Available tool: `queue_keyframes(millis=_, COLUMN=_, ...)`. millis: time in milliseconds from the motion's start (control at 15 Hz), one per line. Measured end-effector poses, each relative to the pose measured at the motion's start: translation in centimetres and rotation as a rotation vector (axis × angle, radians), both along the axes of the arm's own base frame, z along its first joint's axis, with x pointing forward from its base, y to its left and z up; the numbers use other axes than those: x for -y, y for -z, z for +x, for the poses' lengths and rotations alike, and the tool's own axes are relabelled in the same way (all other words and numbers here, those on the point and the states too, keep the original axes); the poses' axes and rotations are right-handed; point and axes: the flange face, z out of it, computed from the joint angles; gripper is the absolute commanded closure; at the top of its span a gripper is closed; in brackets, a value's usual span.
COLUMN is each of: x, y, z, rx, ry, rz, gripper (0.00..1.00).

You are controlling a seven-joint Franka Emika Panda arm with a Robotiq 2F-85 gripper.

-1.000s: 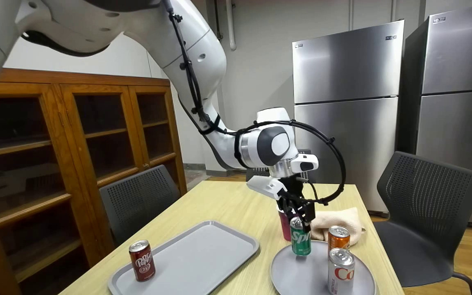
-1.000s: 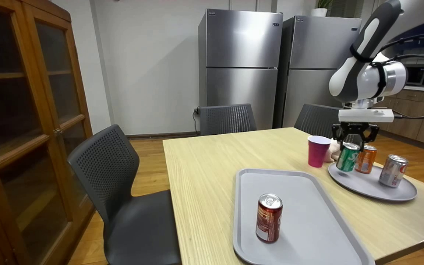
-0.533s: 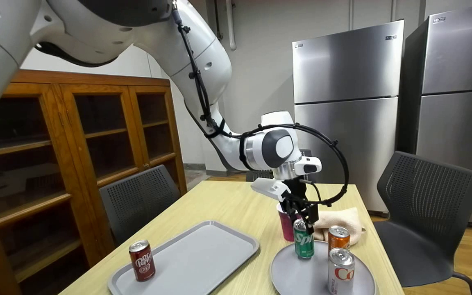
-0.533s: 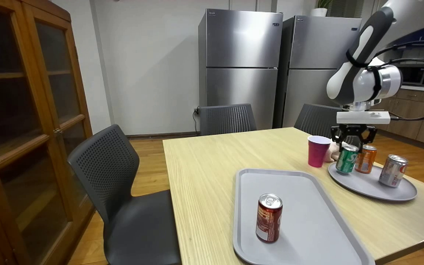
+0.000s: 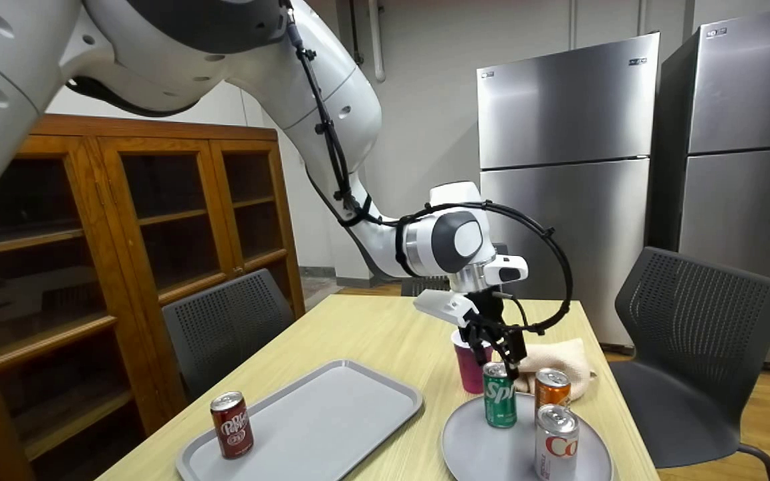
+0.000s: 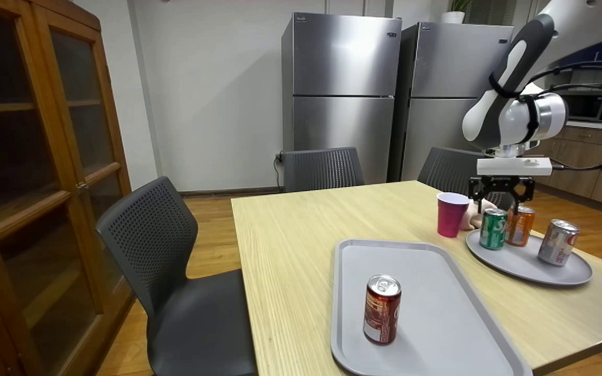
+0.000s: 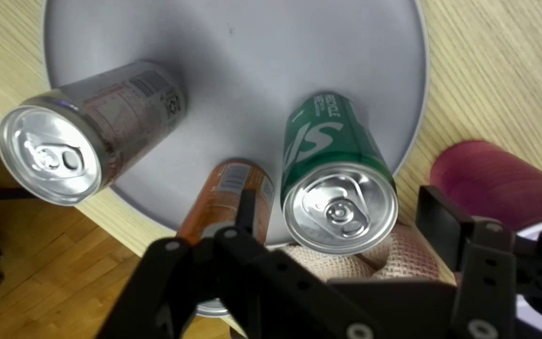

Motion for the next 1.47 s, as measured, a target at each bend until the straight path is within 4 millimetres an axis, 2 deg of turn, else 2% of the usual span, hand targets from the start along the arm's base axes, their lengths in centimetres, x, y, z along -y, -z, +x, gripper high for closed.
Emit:
queue_keyframes(millis=467, x=0.2, y=-1.2, z=0.8, rx=0.025, ry=-0.004, rz=-0.011, gripper=0.0)
queue_keyframes(millis=800, x=-1.3, y=-2.0, z=1.6, rx=0.037, ry=-0.027, rz=-0.012, gripper=0.0)
queue_keyframes(millis=1067, x=-4.4, y=-2.8, z=2.2, rx=0.042, ry=-0.069, rz=-0.005, gripper=0.0)
queue_keyframes(millis=1467, x=-11.2, y=-3.6, z=2.0, rx=0.033, ry=-0.137, rz=0.018, gripper=0.0)
